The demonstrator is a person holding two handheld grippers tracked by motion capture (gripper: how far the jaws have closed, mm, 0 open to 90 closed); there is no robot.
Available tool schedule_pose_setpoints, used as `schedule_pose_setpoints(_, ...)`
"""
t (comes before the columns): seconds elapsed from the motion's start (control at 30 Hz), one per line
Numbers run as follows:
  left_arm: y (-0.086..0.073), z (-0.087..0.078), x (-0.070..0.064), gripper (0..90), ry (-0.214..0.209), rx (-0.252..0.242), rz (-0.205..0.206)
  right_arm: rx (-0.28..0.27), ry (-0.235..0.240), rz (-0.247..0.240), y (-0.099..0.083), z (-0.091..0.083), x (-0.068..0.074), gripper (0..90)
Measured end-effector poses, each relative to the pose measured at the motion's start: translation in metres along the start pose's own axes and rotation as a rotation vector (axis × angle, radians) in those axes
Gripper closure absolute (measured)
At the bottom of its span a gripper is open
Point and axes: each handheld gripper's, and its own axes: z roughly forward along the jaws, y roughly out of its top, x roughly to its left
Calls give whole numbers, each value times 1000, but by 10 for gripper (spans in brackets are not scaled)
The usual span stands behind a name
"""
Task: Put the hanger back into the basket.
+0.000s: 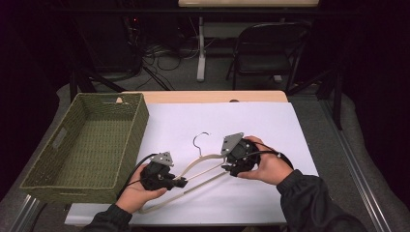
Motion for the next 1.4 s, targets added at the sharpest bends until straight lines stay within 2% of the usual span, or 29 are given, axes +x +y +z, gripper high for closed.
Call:
schedule_pose_setpoints(0.13,-3,-9,-1,872,14,-38,-22,-12,-19,26,-11,-12,-9,374)
schedule_pose_setpoints(0.17,-4,-12,-1,872,19,-45,-23,0,-15,40,-13,-15,-10,374)
schedule_pose_setpoints(0.23,-5,-17,-2,872,13,-62,-35,-11,-24,52,-19,-17,-12,375)
schedule_pose_setpoints(0.27,-5,-20,-3,872,28,-63,-39,7,-34,55,-21,-19,-13,375)
schedule_pose_setpoints(0.53,-9,-45,-6,872,65,-93,-75,28,-27,79,-38,-16,-15,374)
schedule_pose_setpoints(0.7,-9,-60,-8,871,104,-108,-87,45,-24,103,-46,-13,-15,375)
schedule_pose_setpoints(0.73,-9,-64,-9,872,113,-111,-90,47,-23,94,-47,-13,-16,374)
schedule_pose_setpoints(0.8,-8,-72,-10,872,126,-113,-89,73,-37,95,-48,-14,-17,375)
schedule_pose_setpoints(0.83,-7,-76,-12,872,136,-117,-84,48,-22,110,-50,-13,-17,374)
schedule_pose_setpoints(0.9,-5,-85,-15,871,150,-121,-72,51,-25,118,-51,-13,-18,374)
schedule_pose_setpoints(0.93,-3,-90,-17,871,158,-121,-68,68,-39,114,-51,-14,-18,375)
schedule_pose_setpoints(1.0,-1,-101,-19,872,173,-126,-57,81,-15,110,-53,-15,-20,375)
schedule_pose_setpoints(1.03,0,-106,-20,871,183,-128,-57,55,-27,121,-54,-14,-19,375)
schedule_pose_setpoints(1.2,2,-133,-17,872,217,-128,-54,79,-39,127,-58,-14,-19,374)
schedule_pose_setpoints(1.23,2,-138,-15,871,226,-130,-58,67,-30,127,-59,-13,-20,374)
schedule_pose_setpoints(1.27,2,-144,-13,872,234,-131,-60,83,-25,129,-59,-14,-21,374)
schedule_pose_setpoints(1.33,0,-154,-8,871,252,-136,-67,67,-31,132,-60,-13,-22,374)
schedule_pose_setpoints(1.4,-3,-164,-2,872,269,-145,-77,76,-38,132,-60,-14,-23,374)
